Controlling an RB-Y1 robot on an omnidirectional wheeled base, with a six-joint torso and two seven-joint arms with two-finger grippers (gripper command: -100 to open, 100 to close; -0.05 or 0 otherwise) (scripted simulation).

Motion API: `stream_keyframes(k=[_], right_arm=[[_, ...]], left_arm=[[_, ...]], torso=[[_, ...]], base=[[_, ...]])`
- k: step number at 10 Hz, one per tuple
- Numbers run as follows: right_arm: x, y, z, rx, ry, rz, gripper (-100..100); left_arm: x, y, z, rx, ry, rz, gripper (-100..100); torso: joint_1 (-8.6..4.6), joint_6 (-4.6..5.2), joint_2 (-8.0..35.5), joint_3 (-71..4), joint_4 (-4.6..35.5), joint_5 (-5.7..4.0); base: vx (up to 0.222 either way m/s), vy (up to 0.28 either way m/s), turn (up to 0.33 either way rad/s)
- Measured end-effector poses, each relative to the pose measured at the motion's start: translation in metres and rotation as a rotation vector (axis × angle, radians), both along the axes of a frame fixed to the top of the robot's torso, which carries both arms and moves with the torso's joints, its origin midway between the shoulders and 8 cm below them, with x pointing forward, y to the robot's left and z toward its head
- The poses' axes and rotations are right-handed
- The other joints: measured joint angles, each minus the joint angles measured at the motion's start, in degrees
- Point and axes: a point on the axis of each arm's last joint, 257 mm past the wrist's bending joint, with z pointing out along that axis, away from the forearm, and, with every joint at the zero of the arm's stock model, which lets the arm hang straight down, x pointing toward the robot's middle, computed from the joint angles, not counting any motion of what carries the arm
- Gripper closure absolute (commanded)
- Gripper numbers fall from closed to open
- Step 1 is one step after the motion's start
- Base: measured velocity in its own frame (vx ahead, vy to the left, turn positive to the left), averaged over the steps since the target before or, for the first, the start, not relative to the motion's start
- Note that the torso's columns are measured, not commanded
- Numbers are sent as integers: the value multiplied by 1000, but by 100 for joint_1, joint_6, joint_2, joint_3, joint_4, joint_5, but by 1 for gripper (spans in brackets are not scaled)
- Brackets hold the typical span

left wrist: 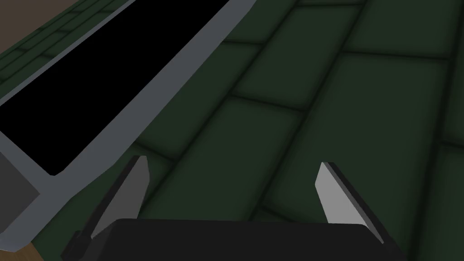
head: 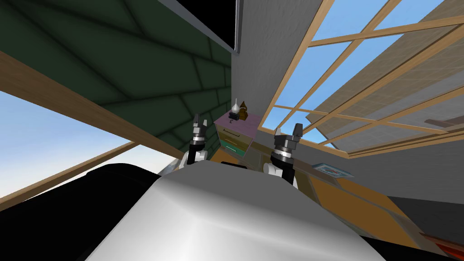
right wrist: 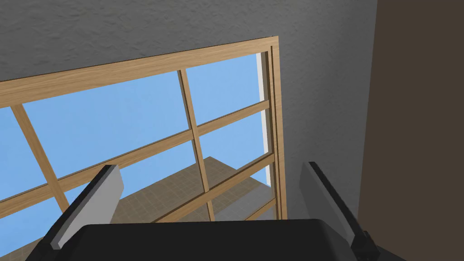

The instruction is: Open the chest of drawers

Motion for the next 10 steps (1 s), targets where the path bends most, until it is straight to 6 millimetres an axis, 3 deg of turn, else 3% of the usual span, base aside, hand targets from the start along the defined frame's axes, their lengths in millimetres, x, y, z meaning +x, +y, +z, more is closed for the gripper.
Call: stream_keyframes(k=[2, 9, 10], right_arm=[[0, 0, 0, 0, 0, 0, 0], [0, 0, 0, 0, 0, 0, 0], [0, 0, 0, 0, 0, 0, 0]], left_arm=[[0, 0, 0, 0, 0, 0, 0], [0, 0, 0, 0, 0, 0, 0], [0, 0, 0, 0, 0, 0, -100]], torso=[[0, 0, 597, -1200, 600, 0], [0, 0, 3539, -7073, 3537, 0], [0, 0, 3962, -7919, 3960, 0]], base=[[0, 0, 0], [0, 0, 0], [13, 5, -16]])
